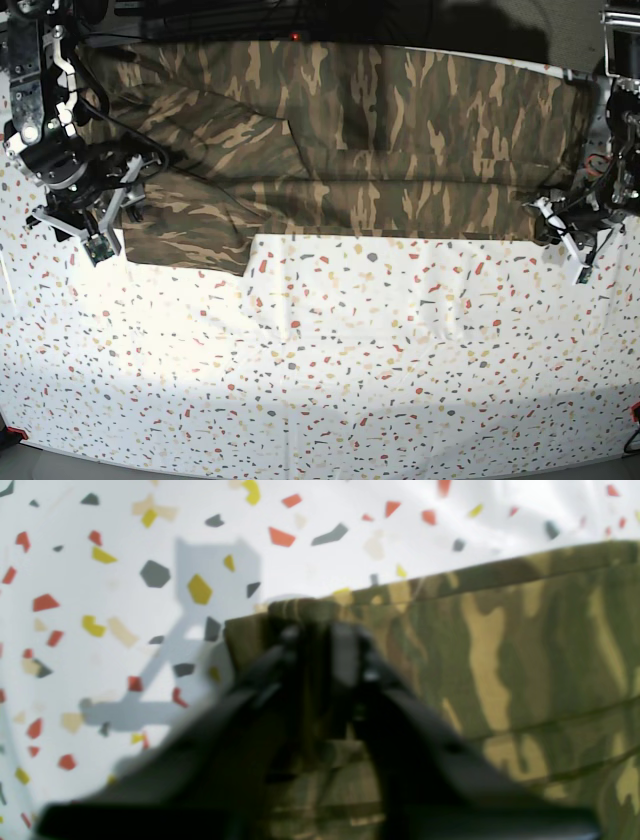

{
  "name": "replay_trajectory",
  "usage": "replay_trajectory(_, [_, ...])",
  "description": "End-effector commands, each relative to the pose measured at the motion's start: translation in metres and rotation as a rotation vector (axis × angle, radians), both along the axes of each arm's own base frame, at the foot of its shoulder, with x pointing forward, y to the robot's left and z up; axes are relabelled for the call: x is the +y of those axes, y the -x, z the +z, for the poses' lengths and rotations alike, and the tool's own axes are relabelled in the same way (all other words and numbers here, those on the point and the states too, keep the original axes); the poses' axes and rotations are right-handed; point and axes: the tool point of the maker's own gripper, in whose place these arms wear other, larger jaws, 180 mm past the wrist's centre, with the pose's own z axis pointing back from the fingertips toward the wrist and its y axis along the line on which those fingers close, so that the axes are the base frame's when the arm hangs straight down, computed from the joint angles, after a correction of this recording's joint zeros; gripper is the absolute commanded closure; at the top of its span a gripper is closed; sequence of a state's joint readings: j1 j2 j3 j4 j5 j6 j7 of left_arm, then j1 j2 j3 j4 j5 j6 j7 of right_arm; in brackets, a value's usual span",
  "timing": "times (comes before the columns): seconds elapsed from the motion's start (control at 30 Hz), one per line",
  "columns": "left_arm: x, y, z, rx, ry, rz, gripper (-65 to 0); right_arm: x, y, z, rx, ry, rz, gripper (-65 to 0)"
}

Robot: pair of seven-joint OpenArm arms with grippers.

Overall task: Fold the T-shirt properly
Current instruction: 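Lower the folded hem with both grippers onto the shirt body, then regrasp the folded edge with both grippers and pull it toward the collar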

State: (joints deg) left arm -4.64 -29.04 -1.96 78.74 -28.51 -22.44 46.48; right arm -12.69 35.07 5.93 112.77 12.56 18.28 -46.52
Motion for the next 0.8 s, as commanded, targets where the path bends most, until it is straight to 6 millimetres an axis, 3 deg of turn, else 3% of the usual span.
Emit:
replay_trajectory(0.0, [0.006, -0.013, 0.017, -0.057, 0.003, 0.011, -0.9, -0.001, -0.007, 0.014, -0.047, 0.009, 0.01, -34.5])
replay_trajectory(0.43, [0.006, -0.009, 0.014, -0.028, 0.008, 0.011, 0.0, -0.001, -0.012, 0.016, -0.027, -0.021, -0.011, -34.5])
replay_trajectory(0.6, [0.005, -0.009, 0.014, -0.025, 0.008, 0.01, 0.0, -0.005, -0.048, 0.027, -0.072, -0.124, -0.057, -34.4])
replay_trajectory(0.77, [0.005, -0.009, 0.014, -0.026, 0.008, 0.01, 0.0, -0.03, -0.092, 0.004, -0.015, -0.297, -0.194, -34.4])
